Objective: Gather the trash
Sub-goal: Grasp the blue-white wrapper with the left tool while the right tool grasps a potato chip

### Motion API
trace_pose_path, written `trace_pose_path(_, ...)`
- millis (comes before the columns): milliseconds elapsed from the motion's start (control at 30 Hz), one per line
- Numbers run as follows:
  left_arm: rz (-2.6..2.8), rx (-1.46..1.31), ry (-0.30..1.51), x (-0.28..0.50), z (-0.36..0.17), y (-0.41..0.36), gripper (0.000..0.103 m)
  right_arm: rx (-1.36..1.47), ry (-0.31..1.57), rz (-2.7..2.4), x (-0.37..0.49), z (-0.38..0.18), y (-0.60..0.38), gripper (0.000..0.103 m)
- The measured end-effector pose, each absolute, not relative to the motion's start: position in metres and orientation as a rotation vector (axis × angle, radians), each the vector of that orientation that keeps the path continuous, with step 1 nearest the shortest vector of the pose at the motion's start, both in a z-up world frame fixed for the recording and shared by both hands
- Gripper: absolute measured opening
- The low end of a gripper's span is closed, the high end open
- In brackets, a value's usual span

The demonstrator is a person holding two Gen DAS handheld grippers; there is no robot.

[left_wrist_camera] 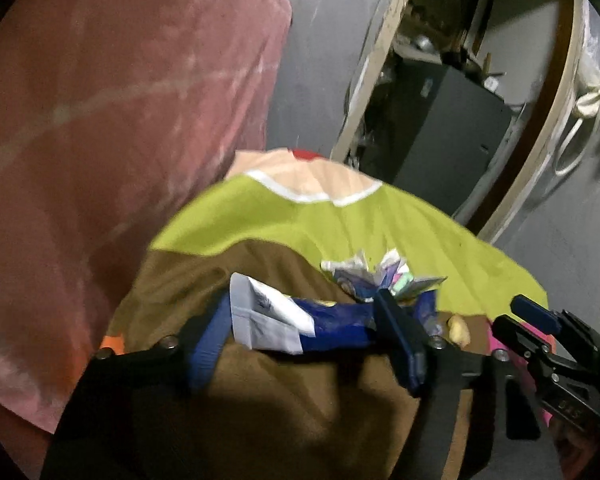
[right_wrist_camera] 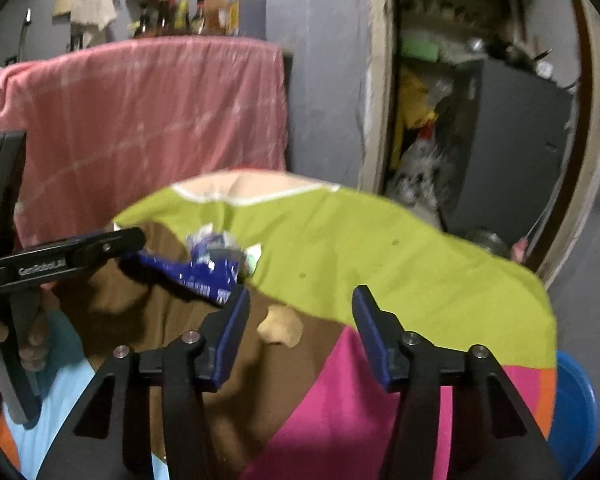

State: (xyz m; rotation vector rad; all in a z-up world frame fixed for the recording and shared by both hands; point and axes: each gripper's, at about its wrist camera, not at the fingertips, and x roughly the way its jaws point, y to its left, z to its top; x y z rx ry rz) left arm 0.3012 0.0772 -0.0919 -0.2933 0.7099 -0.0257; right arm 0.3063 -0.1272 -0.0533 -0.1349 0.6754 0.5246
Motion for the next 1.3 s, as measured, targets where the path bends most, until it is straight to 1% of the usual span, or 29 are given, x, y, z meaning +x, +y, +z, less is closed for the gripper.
trace_pose_path(67, -0.023, -0.291, 0.734, 0.304, -0.097, 0.076, 0.057, -0.138, 0.724, 0.536, 0.313, -0.059, -0.125, 0.047)
trace_pose_path(167, -0.011, -0.289, 0.75, 0.305, -0.1, 0.076, 0.054, -0.135, 0.792, 0.553, 0.322, -0.067, -0.121, 0.041)
trace_pose_path(233, 0.002, -0.278, 0.758, 0.305, -0.101, 0.076, 0.048, -0.129, 0.83, 0.561, 0.328, -0.072, -0.12, 0.038)
trace_pose_path(267, 0.002, -0.276, 0.759, 0.304, -0.101, 0.075, 0.046, -0.127, 0.85, 0.563, 0.33, -0.075, -0.12, 0.038)
trace_pose_path(333, 0.005, -0.269, 0.769, 0.304, -0.103, 0.074, 0.038, -0.127, 0.878, 0.568, 0.334, -0.079, -0.118, 0.038)
trace_pose_path(433, 0.005, -0.252, 0.779, 0.305, -0.105, 0.071, 0.033, -0.14, 0.907, 0.58, 0.335, -0.084, -0.113, 0.038)
trace_pose_path(667, 0.007, -0.226, 0.798, 0.301, -0.107, 0.068, 0.028, -0.16, 0.939, 0.58, 0.337, -0.09, -0.11, 0.037)
trace_pose_path(767, 0.011, -0.211, 0.798, 0.298, -0.106, 0.066, 0.026, -0.162, 0.946, 0.584, 0.337, -0.091, -0.11, 0.033)
trace_pose_path(800, 0.014, -0.211, 0.795, 0.297, -0.106, 0.066, 0.025, -0.163, 0.945, 0.584, 0.336, -0.09, -0.11, 0.03)
trace_pose_path(933, 0.017, -0.23, 0.78, 0.295, -0.106, 0.067, 0.021, -0.157, 0.94, 0.583, 0.338, -0.09, -0.109, 0.029)
trace_pose_path(1100, 0.003, -0.24, 0.74, 0.286, -0.099, 0.064, 0.019, -0.157, 0.888, 0.574, 0.329, -0.081, -0.11, 0.028)
trace_pose_path(1300, -0.019, -0.24, 0.621, 0.264, -0.078, 0.057, 0.017, -0.116, 0.787, 0.545, 0.306, -0.064, -0.124, 0.028)
